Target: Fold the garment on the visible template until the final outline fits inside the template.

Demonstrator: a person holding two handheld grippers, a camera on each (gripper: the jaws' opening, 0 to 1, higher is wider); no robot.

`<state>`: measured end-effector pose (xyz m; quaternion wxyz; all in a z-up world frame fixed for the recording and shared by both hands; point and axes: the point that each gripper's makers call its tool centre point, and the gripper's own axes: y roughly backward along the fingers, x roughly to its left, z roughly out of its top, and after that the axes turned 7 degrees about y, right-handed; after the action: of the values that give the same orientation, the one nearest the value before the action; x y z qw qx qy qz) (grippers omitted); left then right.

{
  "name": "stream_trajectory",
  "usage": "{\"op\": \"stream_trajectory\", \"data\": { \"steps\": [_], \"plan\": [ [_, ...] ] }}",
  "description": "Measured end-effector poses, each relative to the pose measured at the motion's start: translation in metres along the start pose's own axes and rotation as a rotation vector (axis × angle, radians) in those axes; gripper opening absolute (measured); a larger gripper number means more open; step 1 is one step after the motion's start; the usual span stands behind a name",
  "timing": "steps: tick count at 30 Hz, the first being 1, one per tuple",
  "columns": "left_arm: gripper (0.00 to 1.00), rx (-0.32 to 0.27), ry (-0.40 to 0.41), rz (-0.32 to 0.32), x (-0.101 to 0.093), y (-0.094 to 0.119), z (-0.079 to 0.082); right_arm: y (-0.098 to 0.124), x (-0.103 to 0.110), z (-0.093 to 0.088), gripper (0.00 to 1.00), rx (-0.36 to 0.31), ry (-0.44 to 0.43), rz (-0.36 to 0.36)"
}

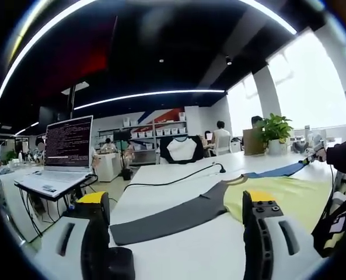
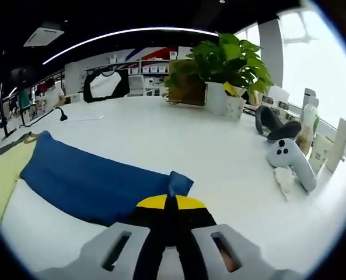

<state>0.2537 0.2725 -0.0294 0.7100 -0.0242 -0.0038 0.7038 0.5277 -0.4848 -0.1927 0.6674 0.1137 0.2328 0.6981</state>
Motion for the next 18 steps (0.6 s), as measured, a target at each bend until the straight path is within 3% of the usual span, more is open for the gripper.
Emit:
{"op": "stream_trajectory", "data": {
  "steps": [1, 3, 6, 9, 11, 18],
  "plan": [
    [1.00, 0.000, 0.000, 0.000, 0.000, 0.000, 0.000, 0.001, -0.001, 0.001, 0.00, 0.003, -0.031, -0.007],
    [1.00, 0.003, -0.002, -0.002, 0.000, -0.001, 0.000, 0.006, -0.001, 0.015, 0.00, -0.055, -0.092, -0.005],
    [1.00, -0.019, 0.007, 0.006, 0.000, -0.003, 0.003, 0.015, -0.004, 0.022, 0.00, -0.039, -0.055, -0.032],
    [1.00, -0.026, -0.009, 0.011, 0.000, -0.003, 0.005, 0.025, 0.005, 0.047, 0.00, -0.134, -0.165, 0.010],
    [1.00, -0.016, -0.012, -0.001, -0.002, -0.003, 0.004, 0.032, 0.008, 0.055, 0.00, -0.149, -0.208, 0.015],
    [1.00, 0.004, -0.016, -0.023, -0.009, -0.004, 0.000, 0.060, 0.047, 0.103, 0.00, -0.270, -0.256, 0.143]
  ]
}}
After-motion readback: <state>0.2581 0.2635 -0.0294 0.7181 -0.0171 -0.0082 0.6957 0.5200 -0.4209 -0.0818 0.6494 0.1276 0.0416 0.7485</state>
